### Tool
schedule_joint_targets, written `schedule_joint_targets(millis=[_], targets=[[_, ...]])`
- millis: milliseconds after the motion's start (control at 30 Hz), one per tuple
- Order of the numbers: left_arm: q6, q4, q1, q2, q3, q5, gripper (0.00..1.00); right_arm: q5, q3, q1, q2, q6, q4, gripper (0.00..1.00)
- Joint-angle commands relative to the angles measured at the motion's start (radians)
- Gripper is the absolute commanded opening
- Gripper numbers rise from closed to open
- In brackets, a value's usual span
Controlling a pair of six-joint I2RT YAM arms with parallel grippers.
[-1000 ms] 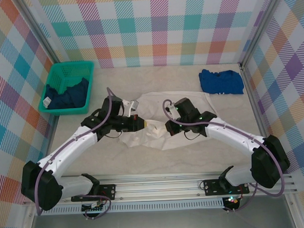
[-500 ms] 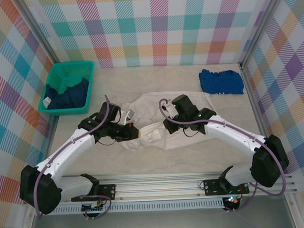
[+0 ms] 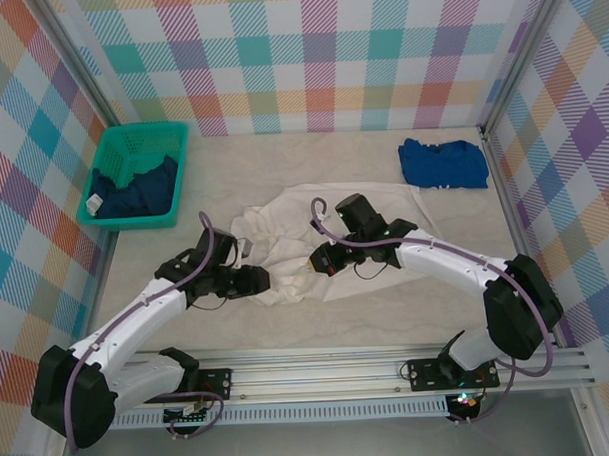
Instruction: Fold the inside-out t-shirt
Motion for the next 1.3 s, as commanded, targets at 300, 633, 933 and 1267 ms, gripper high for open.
schedule_joint_targets(millis=[300, 633, 933, 1267], targets=[[-0.236, 0.611, 0.011, 0.105, -0.169, 0.153, 0.59, 0.040, 0.004, -0.005, -0.002, 0.046, -0.008, 0.00], [-0.259, 0.731, 0.013, 0.141, -0.173, 0.135, 0.49, 0.061, -0.003, -0.009, -0.020, 0.045, -0.026, 0.00], [-0.309, 0.755, 0.012, 0.140, -0.168, 0.119, 0.41, 0.055, 0.001, -0.010, -0.012, 0.048, -0.018, 0.00], [-0.308, 0.778, 0.013, 0.220, -0.144, 0.141, 0.26, 0.034, -0.019, -0.011, -0.028, 0.075, 0.025, 0.00]])
